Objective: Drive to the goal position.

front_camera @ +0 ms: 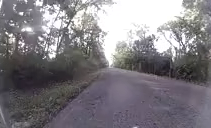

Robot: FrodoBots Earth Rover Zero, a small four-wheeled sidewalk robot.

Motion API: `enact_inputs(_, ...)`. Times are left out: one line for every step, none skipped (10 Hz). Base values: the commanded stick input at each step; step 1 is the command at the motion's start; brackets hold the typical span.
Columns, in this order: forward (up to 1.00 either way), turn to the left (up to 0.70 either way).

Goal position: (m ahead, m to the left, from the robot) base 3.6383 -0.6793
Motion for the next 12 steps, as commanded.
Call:
enact_inputs(0.05, 0.0)
enact_inputs(0.05, 0.0)
enact_inputs(0.05, 0.0)
enact_inputs(0.05, 0.0)
enact_inputs(0.05, 0.0)
enact_inputs(0.05, 0.0)
enact_inputs(0.05, 0.0)
enact_inputs(0.05, 0.0)
enact_inputs(0.05, 0.0)
enact_inputs(0.05, 0.0)
enact_inputs(0.05, 0.0)
enact_inputs(0.05, 0.0)
